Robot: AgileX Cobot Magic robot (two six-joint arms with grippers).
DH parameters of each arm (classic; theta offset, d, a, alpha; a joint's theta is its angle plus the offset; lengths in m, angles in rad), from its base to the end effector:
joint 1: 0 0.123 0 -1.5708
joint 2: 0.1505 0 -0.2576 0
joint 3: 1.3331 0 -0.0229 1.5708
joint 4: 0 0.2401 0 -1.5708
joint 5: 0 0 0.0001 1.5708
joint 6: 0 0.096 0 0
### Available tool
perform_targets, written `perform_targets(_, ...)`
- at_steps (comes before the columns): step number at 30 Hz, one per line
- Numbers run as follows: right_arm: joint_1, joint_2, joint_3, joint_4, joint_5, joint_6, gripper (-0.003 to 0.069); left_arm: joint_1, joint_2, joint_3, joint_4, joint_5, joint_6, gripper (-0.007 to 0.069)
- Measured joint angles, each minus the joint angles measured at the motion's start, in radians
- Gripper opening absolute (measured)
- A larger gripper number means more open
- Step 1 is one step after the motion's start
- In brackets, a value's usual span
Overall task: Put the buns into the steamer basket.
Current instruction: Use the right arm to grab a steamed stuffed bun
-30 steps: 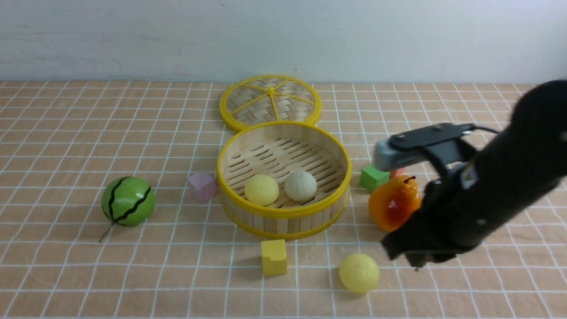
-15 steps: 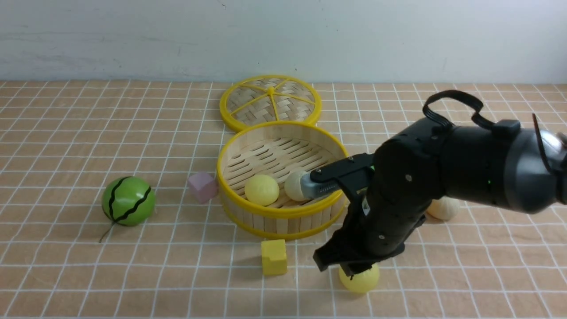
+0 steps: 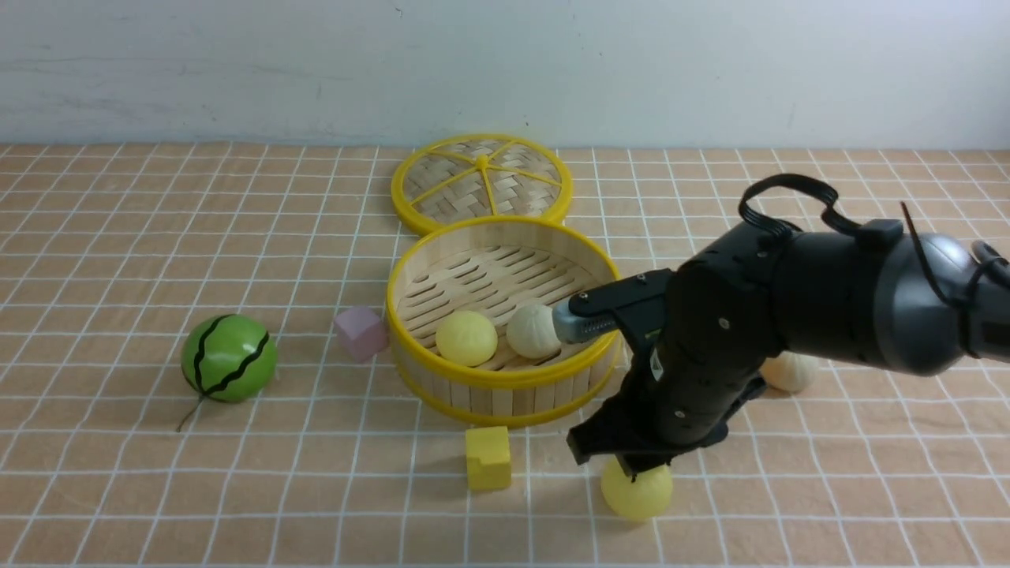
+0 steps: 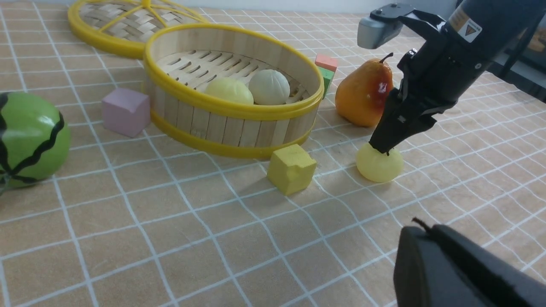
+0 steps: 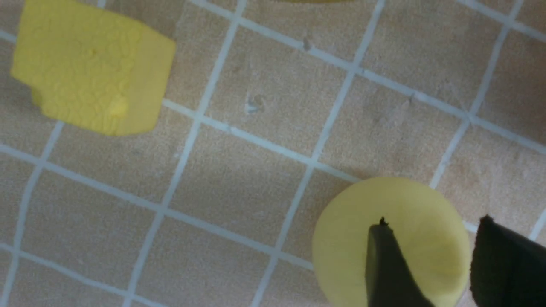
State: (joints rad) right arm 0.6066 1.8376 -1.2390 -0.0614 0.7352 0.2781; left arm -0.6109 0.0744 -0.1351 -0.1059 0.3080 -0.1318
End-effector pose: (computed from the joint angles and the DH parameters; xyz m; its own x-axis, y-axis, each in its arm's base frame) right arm 0.2944 0.1994 0.1700 -0.8864 -0.3348 -0.3198 -0.3643 0.9306 0.0357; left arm 0.0619 -0.0471 0.2232 -0.2640 -0.0966 -0.9597 0.5533 0.7999 -0.2327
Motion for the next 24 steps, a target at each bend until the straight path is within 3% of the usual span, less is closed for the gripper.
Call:
perform_targets(11, 0.0, 0.022, 0.0, 0.026, -0.018, 0.002, 0.0288, 0.0, 0.0, 0.0, 0.0, 0.0, 0.0, -0.0006)
perform_targets(17, 0.001, 0.029, 0.0, 0.026, -0.017, 0.003, 0.0191, 0.0, 0.0, 0.0, 0.0, 0.0, 0.0, -0.0002)
perform_targets(20, 0.001, 0.028, 0.0, 0.026, -0.008, -0.007, 0.0043, 0.0, 0.0, 0.0, 0.0, 0.0, 0.0, 0.0)
perform_targets(24, 0.001, 0.002, 0.0, 0.034, 0.011, -0.016, -0.0003, 0.0, 0.0, 0.0, 0.0, 0.0, 0.0, 0.0)
